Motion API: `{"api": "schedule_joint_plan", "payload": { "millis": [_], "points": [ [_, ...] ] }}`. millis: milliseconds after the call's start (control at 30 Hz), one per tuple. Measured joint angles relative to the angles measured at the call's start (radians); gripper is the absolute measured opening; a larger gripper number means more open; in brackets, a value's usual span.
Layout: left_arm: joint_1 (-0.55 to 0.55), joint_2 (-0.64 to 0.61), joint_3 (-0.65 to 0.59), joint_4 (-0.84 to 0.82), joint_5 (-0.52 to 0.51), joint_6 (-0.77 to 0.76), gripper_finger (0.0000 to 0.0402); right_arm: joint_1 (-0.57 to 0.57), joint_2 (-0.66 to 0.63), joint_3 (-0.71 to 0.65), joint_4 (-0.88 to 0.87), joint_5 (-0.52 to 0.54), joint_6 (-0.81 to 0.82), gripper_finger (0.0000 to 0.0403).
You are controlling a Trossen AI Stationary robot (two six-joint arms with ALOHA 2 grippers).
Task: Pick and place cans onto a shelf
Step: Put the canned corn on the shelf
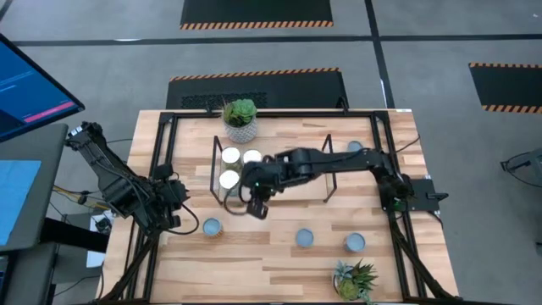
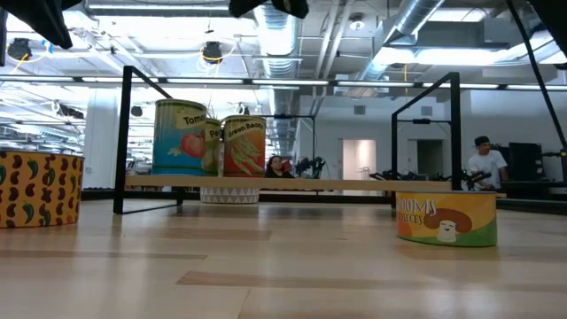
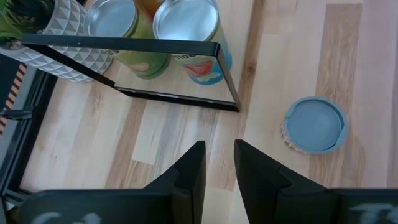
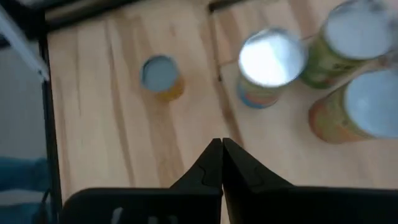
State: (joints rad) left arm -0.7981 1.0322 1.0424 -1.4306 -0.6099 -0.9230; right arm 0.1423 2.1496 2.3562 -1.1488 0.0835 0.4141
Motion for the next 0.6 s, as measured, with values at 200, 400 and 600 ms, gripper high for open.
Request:
{"api": "schedule_joint_plan", "payload": {
  "millis": [200, 400, 600],
  "points": [
    [0.0, 0.0, 0.0, 0.022, 0.002, 0.0, 0.0073, 0.067, 0.013, -0.002, -0.007, -0.001, 0.069, 0.0025],
    [0.0, 0.0, 0.0, 0.146, 0.057, 0.081, 0.0073, 0.134, 0.013, -0.003, -0.041, 0.019, 0.193, 0.0021],
    [0.0, 0.004, 0.0, 0.278, 0.151, 0.15, 0.0073, 0.198, 0.014, -0.003, -0.143, 0.115, 0.33, 0.0018]
  ]
}}
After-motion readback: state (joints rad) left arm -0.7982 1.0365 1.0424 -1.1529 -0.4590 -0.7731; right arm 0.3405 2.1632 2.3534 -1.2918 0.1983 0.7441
